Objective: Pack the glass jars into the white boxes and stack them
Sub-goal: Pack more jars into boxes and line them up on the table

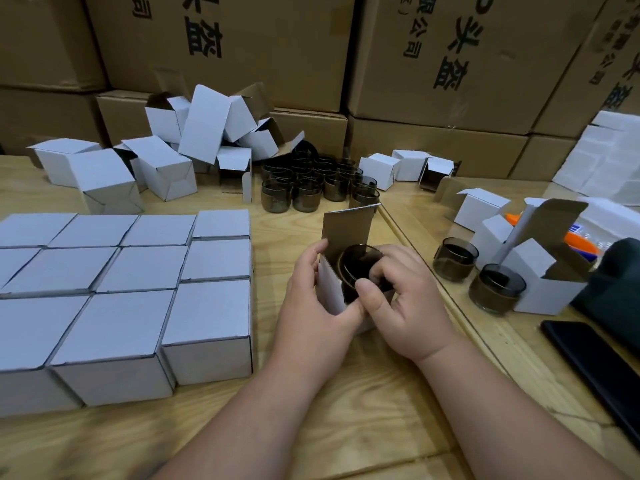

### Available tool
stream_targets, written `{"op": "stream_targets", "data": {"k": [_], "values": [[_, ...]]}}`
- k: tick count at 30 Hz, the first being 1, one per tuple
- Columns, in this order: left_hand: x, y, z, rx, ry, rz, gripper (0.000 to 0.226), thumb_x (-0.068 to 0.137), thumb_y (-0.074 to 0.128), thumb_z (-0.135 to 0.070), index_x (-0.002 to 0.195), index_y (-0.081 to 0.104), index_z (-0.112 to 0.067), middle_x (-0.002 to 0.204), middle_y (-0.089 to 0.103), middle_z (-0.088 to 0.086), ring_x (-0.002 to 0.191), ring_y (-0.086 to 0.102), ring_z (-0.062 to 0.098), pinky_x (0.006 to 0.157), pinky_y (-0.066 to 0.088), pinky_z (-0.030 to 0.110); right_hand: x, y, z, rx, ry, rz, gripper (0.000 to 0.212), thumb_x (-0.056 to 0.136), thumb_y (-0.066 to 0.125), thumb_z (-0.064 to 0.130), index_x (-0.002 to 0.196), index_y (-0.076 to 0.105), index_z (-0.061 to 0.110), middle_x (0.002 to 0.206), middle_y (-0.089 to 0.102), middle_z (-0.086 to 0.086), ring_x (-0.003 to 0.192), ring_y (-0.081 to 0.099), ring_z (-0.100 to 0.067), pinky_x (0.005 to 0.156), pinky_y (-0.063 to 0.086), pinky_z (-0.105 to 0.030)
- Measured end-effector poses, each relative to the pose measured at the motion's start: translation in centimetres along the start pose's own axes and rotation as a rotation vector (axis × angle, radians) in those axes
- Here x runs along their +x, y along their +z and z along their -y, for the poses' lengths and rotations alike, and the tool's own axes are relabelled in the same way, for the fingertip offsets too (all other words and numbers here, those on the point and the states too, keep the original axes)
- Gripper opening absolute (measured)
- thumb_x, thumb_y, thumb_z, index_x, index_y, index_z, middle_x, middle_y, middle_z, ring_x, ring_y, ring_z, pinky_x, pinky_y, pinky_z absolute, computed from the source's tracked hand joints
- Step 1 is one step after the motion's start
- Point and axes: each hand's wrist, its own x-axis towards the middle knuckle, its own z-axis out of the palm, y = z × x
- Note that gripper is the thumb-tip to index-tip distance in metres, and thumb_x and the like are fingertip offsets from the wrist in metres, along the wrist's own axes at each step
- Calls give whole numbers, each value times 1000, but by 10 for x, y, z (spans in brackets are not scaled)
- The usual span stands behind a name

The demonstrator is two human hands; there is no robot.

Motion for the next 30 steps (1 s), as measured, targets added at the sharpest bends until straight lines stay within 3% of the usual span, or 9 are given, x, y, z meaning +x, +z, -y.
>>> {"op": "stream_targets", "data": {"k": [4,7,11,15,18,20,23,26,30], "values": [[1,0,-1,-34,-37,-1,90,63,82,-59,131,25,-75,136,53,-25,120,59,-4,103,53,34,-7,7,2,-2,109,-4,45,94,47,50,75,70,16,133,58,-4,128,50,-21,103,33,-21],[1,0,2,-23,-51,-15,83,63,84,-52,121,28,-69,129,51,-29,120,57,-5,102,48,27,-12,7,10,120,169,-162,26,94,49,42,88,67,24,140,54,-4,136,47,-14,107,37,-25],[2,-2,3,-16,-59,31,68,59,81,-66,114,42,-65,125,54,-35,119,54,-10,96,49,22,-12,-1,9,577,482,-422,27,101,41,33,116,63,24,131,66,-4,120,63,-14,96,50,-34],[2,0,5,18,-45,73,53,65,76,-66,114,58,-59,137,55,-24,127,56,2,107,51,37,-7,-8,-3,849,766,-344,26,110,41,19,120,63,27,112,77,-1,116,66,-36,85,53,-39],[1,0,5,30,-11,104,39,76,74,-55,113,63,-58,148,42,-30,137,44,-7,116,43,34,-11,-3,0,822,696,-222,29,98,61,16,123,66,30,112,76,9,117,67,-24,93,54,-37],[0,-1,5,62,12,116,39,80,70,-54,119,64,-53,149,40,-32,137,38,-16,116,41,31,-14,1,2,788,607,-164,40,85,66,20,122,64,32,106,75,18,107,70,-6,84,56,-22],[-2,0,1,62,27,122,39,84,60,-60,122,61,-51,148,42,-29,137,36,-16,116,41,30,-14,6,8,737,519,-143,47,81,66,20,121,59,43,106,73,20,102,69,-2,79,54,-15],[-4,0,0,50,30,113,51,81,53,-68,127,58,-46,142,50,-26,135,44,-8,112,44,31,-14,6,14,650,451,-128,38,81,70,31,108,63,57,101,71,21,94,68,0,76,55,-20],[-1,0,2,111,23,89,32,95,64,-50,126,58,-46,132,55,-28,126,47,-15,97,42,10,-17,5,17,662,375,-84,31,82,67,55,111,61,44,103,68,14,99,66,-14,86,55,-32]]}}
